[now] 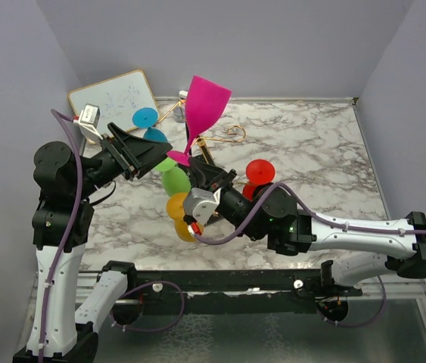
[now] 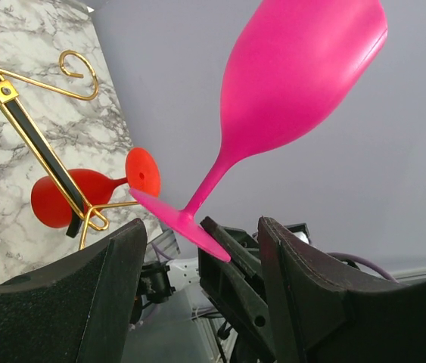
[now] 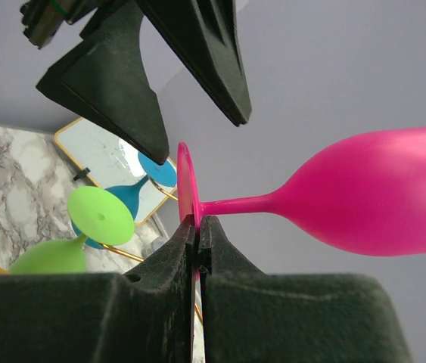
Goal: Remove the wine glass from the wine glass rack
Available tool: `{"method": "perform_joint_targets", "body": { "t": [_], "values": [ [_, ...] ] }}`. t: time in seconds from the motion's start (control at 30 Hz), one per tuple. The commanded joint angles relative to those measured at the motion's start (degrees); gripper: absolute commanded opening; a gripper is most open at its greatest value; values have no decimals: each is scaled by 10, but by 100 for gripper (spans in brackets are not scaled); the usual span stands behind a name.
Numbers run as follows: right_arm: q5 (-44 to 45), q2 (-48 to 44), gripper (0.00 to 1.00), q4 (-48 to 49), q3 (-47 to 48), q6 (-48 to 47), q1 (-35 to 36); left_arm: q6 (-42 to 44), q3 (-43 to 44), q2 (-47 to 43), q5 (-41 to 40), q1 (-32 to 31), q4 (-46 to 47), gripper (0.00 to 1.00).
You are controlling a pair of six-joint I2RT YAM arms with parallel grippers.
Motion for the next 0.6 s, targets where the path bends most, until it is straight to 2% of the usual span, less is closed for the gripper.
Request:
{"method": "perform_joint_targets", "body": {
  "t": [0.0,0.33,0.57],
  "values": [
    [-16,16,2,30,9,-13,13,-17,-10,-10,9,-3,11,63],
    [1,47,2,92,-4,-53,25,-33,-42,-27,23,-4,37,54],
    [19,45,3,110,-24,-67,34,-34,-56,-32,21,-4,46,15]
  ]
}}
